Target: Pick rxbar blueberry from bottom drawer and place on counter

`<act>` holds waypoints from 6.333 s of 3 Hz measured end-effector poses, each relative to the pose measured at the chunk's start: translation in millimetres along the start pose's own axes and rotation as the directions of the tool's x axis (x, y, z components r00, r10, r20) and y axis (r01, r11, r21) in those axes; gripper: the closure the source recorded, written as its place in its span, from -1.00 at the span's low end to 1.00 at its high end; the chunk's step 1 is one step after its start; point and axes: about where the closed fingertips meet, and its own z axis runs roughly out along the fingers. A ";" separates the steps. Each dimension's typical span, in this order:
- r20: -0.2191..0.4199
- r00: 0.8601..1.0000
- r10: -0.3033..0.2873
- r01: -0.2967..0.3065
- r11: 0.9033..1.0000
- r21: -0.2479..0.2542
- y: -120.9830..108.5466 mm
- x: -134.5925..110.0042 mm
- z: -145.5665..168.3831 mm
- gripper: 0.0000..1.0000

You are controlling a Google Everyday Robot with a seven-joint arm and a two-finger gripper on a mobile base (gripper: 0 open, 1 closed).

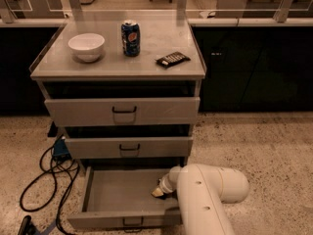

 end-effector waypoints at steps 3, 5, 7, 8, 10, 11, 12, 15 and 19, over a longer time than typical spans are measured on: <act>0.025 1.000 0.001 -0.002 1.000 0.030 2.8 -9.6 -32.8 1.00; 0.287 0.957 -0.050 -0.035 0.959 0.282 -34.4 -61.3 -213.3 1.00; 0.374 0.914 -0.155 0.049 0.959 0.278 31.5 -52.4 -334.6 1.00; 0.403 0.897 -0.182 0.069 0.958 0.279 38.7 -50.1 -385.4 1.00; 0.477 0.850 -0.224 0.133 0.967 0.216 -2.4 -126.4 -453.1 1.00; 0.485 0.839 -0.248 0.174 0.966 0.193 -24.4 -166.2 -485.7 1.00; 0.482 0.841 -0.244 0.173 0.967 0.188 -15.6 -163.5 -492.8 1.00; 0.547 0.630 -0.552 0.405 0.834 0.375 42.8 -330.5 -685.8 1.00; 0.480 0.603 -0.637 0.364 0.755 0.545 -46.4 -546.8 -761.9 1.00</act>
Offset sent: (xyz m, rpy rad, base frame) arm -0.0164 -0.0239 0.1077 -0.0008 -0.1874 -0.0942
